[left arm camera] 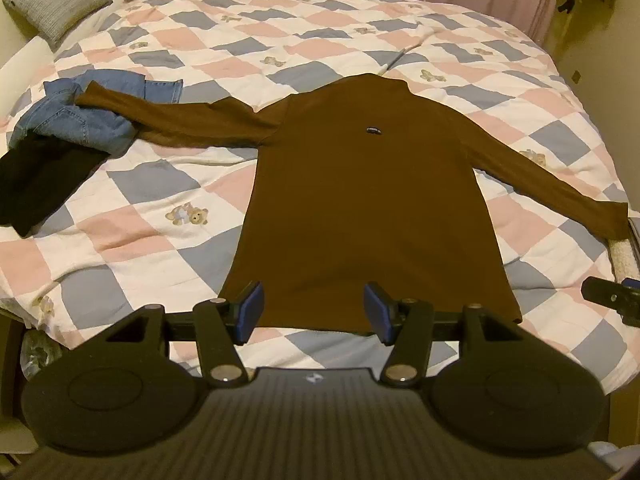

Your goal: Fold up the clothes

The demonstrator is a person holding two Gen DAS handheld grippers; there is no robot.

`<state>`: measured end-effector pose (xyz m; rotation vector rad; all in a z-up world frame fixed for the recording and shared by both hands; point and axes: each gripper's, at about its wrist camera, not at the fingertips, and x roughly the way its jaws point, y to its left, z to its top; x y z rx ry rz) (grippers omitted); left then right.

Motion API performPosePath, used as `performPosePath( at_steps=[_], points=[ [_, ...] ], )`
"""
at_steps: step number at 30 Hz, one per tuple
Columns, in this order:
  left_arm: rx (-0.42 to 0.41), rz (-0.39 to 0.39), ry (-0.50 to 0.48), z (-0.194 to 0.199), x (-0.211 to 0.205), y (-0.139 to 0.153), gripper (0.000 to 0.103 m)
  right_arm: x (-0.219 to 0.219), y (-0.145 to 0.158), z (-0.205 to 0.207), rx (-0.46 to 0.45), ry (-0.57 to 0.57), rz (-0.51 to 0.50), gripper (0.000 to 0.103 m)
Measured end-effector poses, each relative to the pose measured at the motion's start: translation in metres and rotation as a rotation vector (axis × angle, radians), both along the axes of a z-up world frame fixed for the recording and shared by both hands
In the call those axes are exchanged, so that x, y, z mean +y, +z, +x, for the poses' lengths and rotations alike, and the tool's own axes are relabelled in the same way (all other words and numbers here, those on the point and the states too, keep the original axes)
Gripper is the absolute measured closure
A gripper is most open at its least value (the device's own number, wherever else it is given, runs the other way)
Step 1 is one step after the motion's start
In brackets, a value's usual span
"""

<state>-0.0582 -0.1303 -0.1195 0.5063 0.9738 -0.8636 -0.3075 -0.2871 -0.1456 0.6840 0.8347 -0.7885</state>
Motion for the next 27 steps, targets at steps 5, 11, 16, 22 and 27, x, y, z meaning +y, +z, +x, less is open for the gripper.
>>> performPosePath(
  at_steps=[5,11,16,22,27],
  points=[
    [0.031,-0.029,0.023,0.024,0.001,-0.008,0.047,-0.011,-0.006,0.007,0.009,-0.021,0.017,0.002],
    [0.069,-0.091,0.133,0.095,0.010,-0.022,0.048,-0.030,-0.020,0.032,0.042,-0.056,0.052,0.002],
    [0.075,-0.145,0.281,0.190,0.021,-0.033,0.048,-0.046,-0.039,0.078,0.088,-0.062,0.092,0.002],
    [0.147,-0.253,0.489,0.338,0.023,-0.047,0.065,-0.057,-0.072,0.160,0.173,-0.058,0.181,0.002],
    [0.162,-0.369,0.652,0.462,0.006,-0.063,0.065,-0.058,-0.088,0.232,0.232,-0.031,0.209,0.002]
  ],
)
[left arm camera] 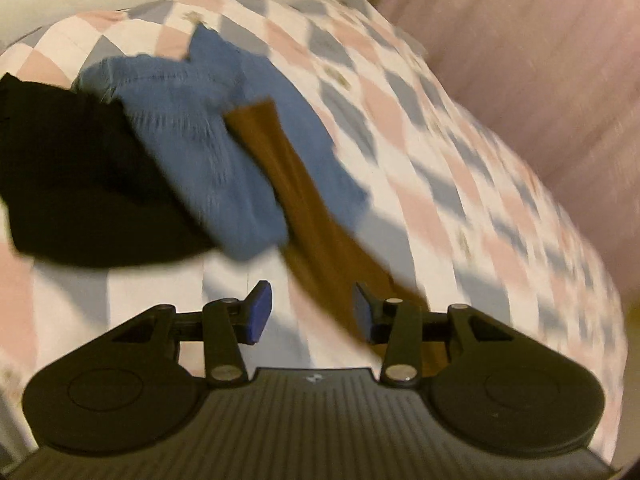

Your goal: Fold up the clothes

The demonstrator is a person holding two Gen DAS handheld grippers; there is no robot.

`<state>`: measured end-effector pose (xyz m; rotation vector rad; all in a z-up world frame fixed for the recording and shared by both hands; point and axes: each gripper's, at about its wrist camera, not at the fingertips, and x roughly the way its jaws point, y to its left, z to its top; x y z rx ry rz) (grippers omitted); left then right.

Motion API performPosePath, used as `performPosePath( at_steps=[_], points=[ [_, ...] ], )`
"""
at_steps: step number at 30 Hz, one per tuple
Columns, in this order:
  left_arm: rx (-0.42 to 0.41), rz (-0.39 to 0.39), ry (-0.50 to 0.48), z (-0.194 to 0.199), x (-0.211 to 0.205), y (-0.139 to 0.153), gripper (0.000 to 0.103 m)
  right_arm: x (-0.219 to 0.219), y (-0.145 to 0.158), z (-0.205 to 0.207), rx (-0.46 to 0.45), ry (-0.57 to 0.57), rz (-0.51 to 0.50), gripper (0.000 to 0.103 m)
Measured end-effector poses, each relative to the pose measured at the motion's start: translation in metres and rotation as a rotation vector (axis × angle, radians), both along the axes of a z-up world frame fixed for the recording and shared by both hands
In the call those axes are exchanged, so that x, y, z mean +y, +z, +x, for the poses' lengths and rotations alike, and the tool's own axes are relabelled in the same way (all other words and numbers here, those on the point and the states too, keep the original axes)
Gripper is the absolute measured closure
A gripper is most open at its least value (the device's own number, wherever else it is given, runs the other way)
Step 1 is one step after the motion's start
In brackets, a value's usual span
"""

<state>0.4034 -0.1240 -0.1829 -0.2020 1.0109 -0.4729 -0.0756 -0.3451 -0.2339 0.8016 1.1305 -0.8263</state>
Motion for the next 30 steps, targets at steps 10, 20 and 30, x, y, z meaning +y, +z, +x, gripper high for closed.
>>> performPosePath(
  at_steps=[10,20,30],
  points=[
    [0.142,-0.166,0.274,0.155,-0.018,-0.072,0.065,-0.010,-0.023,0.069,0.135,0.015,0.058,0.002],
    [0.234,-0.288,0.420,0.186,0.013,-0.106,0.069,-0.021,-0.029,0.099,0.150,0.067,0.070,0.002],
    [-0.011,-0.097,0.182,0.159,-0.028,-0.077,0.101,-0.028,-0.041,0.083,0.110,0.097,0.088,0.002]
  ],
)
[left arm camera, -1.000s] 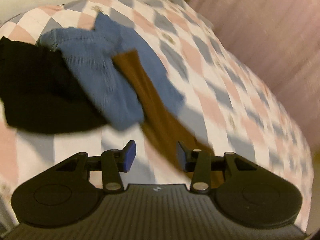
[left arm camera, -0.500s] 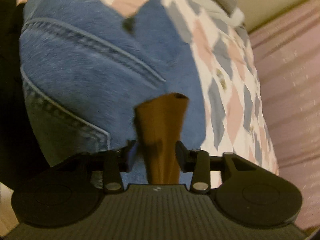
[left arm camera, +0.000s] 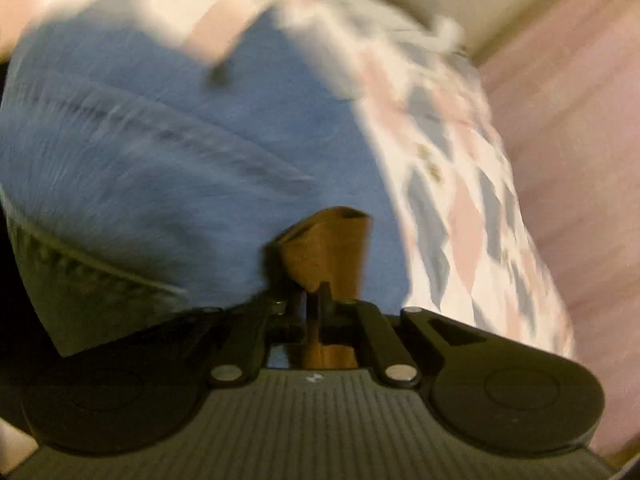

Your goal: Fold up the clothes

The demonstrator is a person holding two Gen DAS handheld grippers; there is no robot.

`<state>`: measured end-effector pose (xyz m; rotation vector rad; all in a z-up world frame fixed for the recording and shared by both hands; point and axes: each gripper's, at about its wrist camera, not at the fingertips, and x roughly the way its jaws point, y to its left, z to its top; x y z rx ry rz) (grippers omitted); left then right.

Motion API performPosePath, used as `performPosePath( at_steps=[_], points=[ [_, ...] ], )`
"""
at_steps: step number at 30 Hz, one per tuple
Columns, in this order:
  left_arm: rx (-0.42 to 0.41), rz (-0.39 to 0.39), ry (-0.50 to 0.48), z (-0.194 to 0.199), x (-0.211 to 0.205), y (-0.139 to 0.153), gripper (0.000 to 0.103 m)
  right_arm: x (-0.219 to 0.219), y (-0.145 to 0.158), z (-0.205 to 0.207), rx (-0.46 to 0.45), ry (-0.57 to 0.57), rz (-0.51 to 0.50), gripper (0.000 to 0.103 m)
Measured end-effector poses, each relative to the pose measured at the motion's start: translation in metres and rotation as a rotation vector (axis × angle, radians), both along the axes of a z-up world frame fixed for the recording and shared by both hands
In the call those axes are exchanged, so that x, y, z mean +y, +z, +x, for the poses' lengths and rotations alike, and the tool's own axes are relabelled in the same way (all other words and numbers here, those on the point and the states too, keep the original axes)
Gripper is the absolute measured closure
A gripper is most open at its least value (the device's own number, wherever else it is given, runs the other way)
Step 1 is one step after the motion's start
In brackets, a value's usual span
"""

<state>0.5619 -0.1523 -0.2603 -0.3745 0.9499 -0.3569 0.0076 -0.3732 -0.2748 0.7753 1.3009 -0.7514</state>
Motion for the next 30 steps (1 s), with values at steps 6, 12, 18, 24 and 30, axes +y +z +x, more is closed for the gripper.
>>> performPosePath(
  at_steps=[6,12,18,24,30],
  points=[
    [-0.273,0.009,-0.456,-0.131,-0.099,0.065,0.101,-0.021,-0.008,-0.054,-0.039,-0.090,0.000,0.002],
    [-0.353,-0.180,-0.908,-0.346,-0.217,0.072,0.100,-0.075,0.006,-0.147,-0.138,-0.250,-0.057,0.002],
    [-0.168,0.007,-1.142,-0.517,-0.308,-0.070,0.098,-0.159,-0.003,-0.260,-0.435,-0.536,-0.029,0.017],
    [-0.127,0.133,-1.099,-0.551,-0.304,-0.148,0.098,-0.226,-0.057,-0.280,-0.758,-0.566,0.175,0.056],
    [-0.421,0.211,-1.225,-0.578,-0.287,-0.122,0.098,-0.259,-0.116,-0.215,-0.824,-0.556,0.466,0.025]
  ],
)
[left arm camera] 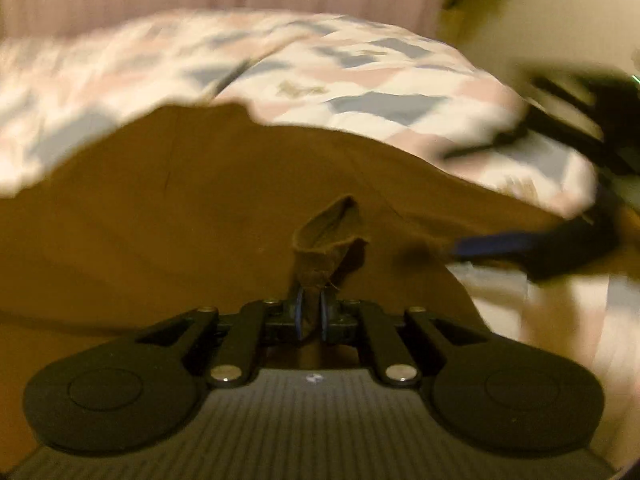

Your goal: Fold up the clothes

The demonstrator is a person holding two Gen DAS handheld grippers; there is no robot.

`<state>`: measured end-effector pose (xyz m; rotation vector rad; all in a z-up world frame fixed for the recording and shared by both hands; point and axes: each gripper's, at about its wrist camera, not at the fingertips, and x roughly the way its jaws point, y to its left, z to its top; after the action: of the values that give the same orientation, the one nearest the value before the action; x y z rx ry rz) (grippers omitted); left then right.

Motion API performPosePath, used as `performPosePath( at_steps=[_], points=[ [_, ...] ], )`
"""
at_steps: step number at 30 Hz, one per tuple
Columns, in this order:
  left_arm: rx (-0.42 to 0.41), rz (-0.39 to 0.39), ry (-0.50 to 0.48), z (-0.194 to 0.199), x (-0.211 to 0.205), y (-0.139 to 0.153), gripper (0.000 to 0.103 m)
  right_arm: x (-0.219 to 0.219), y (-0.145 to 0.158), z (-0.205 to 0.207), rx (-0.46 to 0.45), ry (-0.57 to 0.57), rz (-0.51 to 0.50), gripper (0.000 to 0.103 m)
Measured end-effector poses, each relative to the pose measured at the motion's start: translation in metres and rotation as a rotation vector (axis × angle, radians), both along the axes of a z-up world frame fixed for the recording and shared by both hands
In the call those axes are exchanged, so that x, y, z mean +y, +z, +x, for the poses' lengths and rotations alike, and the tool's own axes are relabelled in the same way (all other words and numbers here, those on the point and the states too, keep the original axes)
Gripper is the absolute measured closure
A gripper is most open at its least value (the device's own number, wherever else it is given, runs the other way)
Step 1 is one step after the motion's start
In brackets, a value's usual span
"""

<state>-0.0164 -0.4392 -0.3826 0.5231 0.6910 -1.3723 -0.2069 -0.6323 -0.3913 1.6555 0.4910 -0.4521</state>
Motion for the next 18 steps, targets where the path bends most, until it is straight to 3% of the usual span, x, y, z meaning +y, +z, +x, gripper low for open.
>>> performPosePath(
  at_steps=[2,7,10,11,12,13,14,18],
  points=[
    [-0.118,-0.022,-0.109,-0.018,0.003,0.001,0.095,0.002,-0.008,0.020,0.027,0.038,0.031,0.016],
    [-0.221,-0.036,-0.249,-0.041,0.016,-0.013,0.092,0.013,-0.021,0.044,0.064,0.096,0.006,0.021],
    [-0.193,-0.036,-0.231,-0.034,0.021,-0.013,0.092,0.016,-0.017,0.062,0.137,0.173,-0.088,0.036],
    [-0.181,-0.037,-0.218,-0.029,0.027,-0.011,0.092,0.017,-0.015,0.068,0.164,0.201,-0.125,0.048],
    [-0.167,-0.036,-0.201,-0.023,0.032,-0.009,0.090,0.018,-0.013,0.074,0.191,0.227,-0.162,0.072],
    [-0.147,-0.029,-0.174,-0.014,0.040,-0.006,0.089,0.019,-0.009,0.080,0.205,0.258,-0.199,0.089],
    [-0.129,-0.020,-0.145,-0.004,0.047,-0.004,0.088,0.020,-0.002,0.085,0.215,0.277,-0.244,0.098],
    [-0.105,0.036,0.006,0.046,0.077,0.003,0.087,0.028,0.042,0.092,0.233,0.320,-0.520,0.100]
  ],
)
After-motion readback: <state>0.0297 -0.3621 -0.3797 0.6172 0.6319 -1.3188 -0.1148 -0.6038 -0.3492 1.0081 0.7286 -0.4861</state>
